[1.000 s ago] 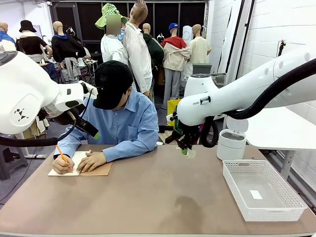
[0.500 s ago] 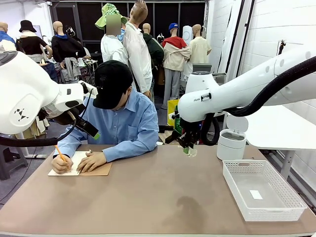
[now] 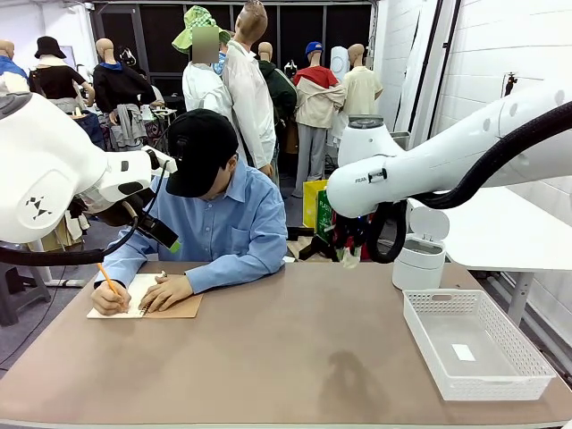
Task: Sort the paper based on its condition.
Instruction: If a person hands you a paper, place it in the Organizing basket , and if it's crumpled, put it in the Trash can.
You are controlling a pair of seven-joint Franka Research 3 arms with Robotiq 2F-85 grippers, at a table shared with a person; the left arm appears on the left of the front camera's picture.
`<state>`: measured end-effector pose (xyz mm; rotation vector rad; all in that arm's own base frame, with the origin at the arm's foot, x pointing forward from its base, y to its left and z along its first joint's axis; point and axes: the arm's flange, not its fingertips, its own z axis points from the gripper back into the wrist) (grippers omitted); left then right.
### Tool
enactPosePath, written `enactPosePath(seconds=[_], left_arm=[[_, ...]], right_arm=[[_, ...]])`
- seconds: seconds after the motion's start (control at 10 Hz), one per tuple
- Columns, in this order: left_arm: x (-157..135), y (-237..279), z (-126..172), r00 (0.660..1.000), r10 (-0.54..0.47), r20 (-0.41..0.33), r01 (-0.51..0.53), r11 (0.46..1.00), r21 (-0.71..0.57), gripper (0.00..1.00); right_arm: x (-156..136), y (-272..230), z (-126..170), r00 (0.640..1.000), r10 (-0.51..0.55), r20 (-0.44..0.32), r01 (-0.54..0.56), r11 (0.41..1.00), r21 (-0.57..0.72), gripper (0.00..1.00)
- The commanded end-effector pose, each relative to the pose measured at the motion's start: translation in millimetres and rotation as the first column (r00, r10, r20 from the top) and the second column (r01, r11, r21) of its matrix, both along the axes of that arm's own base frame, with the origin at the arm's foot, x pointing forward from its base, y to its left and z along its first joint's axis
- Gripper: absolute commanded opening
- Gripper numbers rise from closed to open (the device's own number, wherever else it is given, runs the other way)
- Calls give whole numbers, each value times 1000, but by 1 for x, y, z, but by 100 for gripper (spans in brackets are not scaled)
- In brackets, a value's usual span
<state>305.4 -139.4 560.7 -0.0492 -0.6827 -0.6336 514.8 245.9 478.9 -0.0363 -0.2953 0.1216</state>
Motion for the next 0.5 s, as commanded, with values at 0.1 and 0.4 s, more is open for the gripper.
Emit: enactPosePath(seconds=[0.1,0.4], left_arm=[[0,0,-1,1000,0,-1,0,1000,-2,100],[0,0,-1,1000,0,-1,0,1000,-2,100]], right_arm=[[36,-14,12,933,-351,75,356,931,-78,34],[68,-62,20,834,-543,97,549,834,-52,34]])
